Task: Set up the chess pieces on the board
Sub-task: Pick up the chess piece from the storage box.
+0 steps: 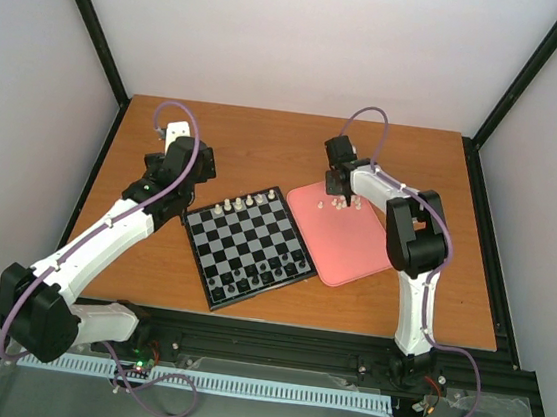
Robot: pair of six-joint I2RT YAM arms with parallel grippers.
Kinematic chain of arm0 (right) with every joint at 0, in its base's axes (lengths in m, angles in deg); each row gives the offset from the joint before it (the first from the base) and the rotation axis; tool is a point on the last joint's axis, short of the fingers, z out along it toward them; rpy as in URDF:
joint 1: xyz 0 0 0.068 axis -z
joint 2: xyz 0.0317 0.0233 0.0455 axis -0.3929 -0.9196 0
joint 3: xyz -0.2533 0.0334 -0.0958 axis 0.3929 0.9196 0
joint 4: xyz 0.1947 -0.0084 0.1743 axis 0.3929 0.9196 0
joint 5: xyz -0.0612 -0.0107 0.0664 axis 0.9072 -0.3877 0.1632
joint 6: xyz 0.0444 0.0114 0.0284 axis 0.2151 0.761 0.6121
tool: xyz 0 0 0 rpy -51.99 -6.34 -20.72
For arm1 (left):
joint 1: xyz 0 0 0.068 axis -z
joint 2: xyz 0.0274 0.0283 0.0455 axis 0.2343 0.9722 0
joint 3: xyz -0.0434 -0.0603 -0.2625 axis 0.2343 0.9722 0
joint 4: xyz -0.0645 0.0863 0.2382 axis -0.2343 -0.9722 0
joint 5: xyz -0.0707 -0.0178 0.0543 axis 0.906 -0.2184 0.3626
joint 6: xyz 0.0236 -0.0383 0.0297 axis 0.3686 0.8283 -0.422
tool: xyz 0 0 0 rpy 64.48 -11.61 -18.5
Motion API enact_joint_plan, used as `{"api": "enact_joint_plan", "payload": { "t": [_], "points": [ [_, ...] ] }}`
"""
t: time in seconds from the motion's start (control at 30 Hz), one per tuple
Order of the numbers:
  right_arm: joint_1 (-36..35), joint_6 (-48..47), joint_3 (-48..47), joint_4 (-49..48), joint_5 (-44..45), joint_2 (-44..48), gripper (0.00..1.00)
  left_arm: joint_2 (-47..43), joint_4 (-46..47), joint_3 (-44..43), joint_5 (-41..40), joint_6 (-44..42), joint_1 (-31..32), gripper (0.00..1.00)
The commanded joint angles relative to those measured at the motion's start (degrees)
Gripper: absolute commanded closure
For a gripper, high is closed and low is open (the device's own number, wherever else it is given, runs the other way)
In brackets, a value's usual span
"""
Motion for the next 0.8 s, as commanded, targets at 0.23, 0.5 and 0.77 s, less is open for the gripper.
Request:
{"api": "enact_joint_plan", "payload": {
  "t": [0.23,0.5,0.77],
  "points": [
    [0.42,0.37,-0.2,-0.98,-1.82,-0.75,0.95,-0.01,0.24,-2.98,-0.26,1.04,-0.41,0.0],
    [-0.66,-0.13,0.72,-1.52,-5.05,4.0,0.97,-0.28,0.15,-3.01,-0.23,1.04,-0.41,0.0],
    [-7.07,-1.71,-1.04,-0.58,-4.31,10.15,0.97,-2.02,-0.12,-2.73,-0.4,1.04,-0.41,0.0]
  ]
}}
